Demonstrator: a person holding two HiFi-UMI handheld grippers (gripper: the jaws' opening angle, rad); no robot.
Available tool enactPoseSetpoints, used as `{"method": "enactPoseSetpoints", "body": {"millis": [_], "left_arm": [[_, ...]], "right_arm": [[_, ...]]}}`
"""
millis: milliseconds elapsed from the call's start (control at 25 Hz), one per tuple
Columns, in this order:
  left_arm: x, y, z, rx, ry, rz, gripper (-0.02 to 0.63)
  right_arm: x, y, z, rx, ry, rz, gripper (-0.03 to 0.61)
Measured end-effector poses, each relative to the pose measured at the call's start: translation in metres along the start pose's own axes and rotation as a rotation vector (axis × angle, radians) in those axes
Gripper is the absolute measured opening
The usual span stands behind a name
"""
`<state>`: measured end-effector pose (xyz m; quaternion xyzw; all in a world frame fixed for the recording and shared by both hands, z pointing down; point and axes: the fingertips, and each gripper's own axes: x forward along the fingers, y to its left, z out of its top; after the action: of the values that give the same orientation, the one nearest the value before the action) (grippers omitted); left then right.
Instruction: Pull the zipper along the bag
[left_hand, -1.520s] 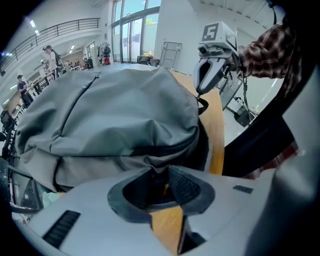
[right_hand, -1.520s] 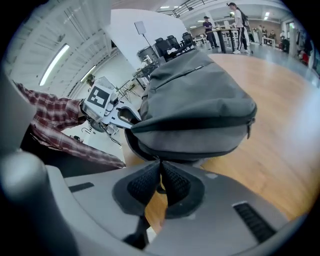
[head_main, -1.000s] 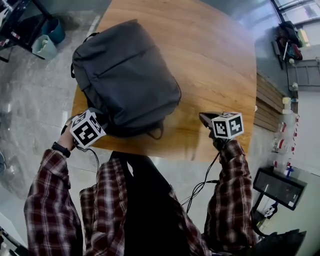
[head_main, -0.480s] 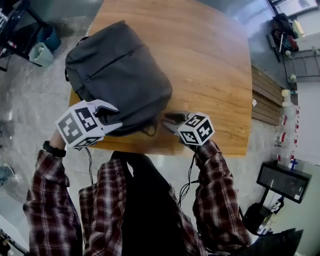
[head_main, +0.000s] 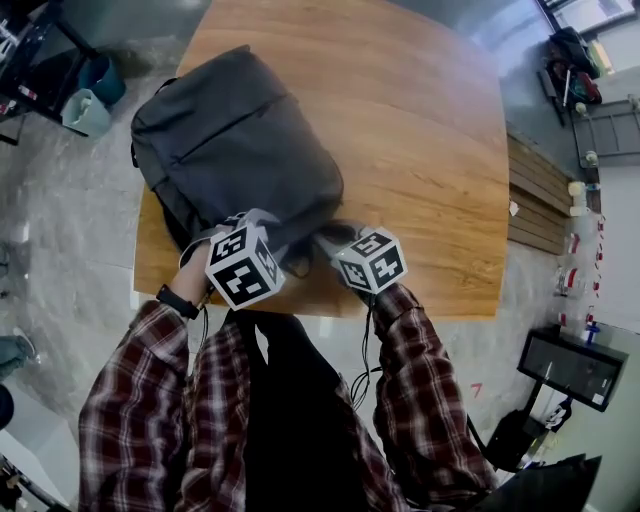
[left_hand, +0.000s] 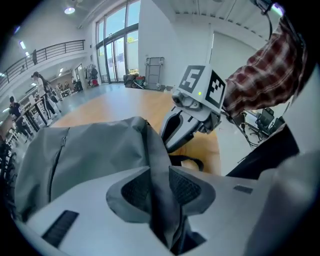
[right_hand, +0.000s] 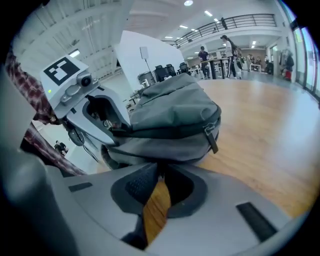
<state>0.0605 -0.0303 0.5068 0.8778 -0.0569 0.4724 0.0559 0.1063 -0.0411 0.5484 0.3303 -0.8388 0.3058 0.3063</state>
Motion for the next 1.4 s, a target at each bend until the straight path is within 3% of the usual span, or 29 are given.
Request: {"method": "enactPoseSetpoints", "body": {"millis": [80, 160, 400, 520, 640, 760, 880, 1120, 1280, 1400], "left_arm": [[0.003, 0.0, -0.003, -0.005, -0.008, 0.015, 0.12], [0.005, 0.0, -0.005, 0.002, -0.019, 0.036, 0.12], [0.004, -0.003, -0.011, 0.09, -0.053, 0.09, 0.12], [-0.001, -0.014, -0.026, 0.183, -0.065, 0.096, 0.12], [-0.008, -0.027, -0.048, 0.343, -0.12, 0.1, 0.12], [-0.007, -0.039, -0.061, 0.427, -0.164, 0.027, 0.12], [0.001, -0.047, -0.059, 0.455, -0.125, -0.111, 0.12], [0.023, -0.056, -0.029, 0.513, -0.044, -0.343, 0.13], [0.039, -0.053, -0.009, 0.58, -0.001, -0.371, 0.13], [0.042, -0.041, -0.002, 0.611, 0.013, -0.318, 0.13]], "right_arm": [[0.003, 0.001, 0.005, -0.011, -0.016, -0.054, 0.02], [0.005, 0.002, 0.006, -0.008, -0.012, -0.079, 0.018], [-0.023, 0.022, -0.011, 0.023, 0.031, 0.026, 0.017], [-0.027, 0.049, -0.018, 0.02, 0.062, 0.081, 0.017], [-0.024, 0.087, -0.027, 0.063, 0.073, 0.139, 0.017], [-0.023, 0.116, -0.042, 0.169, 0.043, 0.145, 0.017], [-0.026, 0.128, -0.053, 0.306, -0.008, 0.111, 0.017], [-0.04, 0.128, -0.063, 0.471, -0.094, -0.015, 0.017], [-0.043, 0.115, -0.062, 0.537, -0.161, -0.102, 0.017], [-0.037, 0.104, -0.052, 0.527, -0.184, -0.116, 0.017]]}}
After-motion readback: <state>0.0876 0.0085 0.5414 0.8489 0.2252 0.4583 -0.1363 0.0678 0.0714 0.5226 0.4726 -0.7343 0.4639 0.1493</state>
